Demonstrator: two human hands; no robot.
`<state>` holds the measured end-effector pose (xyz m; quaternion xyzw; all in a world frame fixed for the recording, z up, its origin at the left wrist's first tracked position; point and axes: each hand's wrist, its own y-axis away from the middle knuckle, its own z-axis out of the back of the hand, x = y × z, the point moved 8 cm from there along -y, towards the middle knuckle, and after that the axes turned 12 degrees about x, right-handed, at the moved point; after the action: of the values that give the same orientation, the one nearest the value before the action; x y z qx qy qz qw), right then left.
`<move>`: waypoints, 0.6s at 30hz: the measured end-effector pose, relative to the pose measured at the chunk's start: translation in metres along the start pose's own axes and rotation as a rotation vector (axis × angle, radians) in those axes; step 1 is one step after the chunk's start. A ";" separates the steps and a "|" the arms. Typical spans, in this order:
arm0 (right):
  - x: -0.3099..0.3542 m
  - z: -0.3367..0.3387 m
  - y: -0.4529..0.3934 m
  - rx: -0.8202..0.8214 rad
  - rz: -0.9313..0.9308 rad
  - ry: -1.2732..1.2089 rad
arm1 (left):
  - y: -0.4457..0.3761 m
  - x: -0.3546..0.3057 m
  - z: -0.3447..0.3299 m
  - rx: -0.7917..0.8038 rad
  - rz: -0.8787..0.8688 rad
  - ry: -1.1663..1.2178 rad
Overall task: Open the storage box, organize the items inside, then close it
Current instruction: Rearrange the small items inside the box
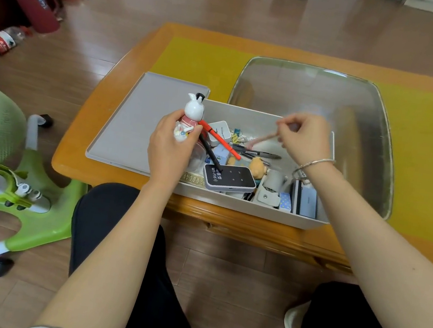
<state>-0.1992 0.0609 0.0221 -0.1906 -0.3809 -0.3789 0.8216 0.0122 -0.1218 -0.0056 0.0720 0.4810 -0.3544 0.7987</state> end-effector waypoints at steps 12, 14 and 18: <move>0.027 -0.044 -0.017 0.319 0.146 0.165 | 0.002 0.000 0.001 -0.011 -0.007 -0.009; 0.012 -0.018 -0.013 0.234 0.107 0.192 | 0.002 0.000 0.000 -0.005 -0.011 -0.012; -0.022 0.011 -0.002 0.291 -0.057 0.447 | 0.004 -0.003 -0.001 -0.003 -0.032 -0.022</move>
<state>-0.2154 0.0762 0.0123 0.0288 -0.2459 -0.3757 0.8931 0.0129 -0.1172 -0.0051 0.0593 0.4737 -0.3672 0.7983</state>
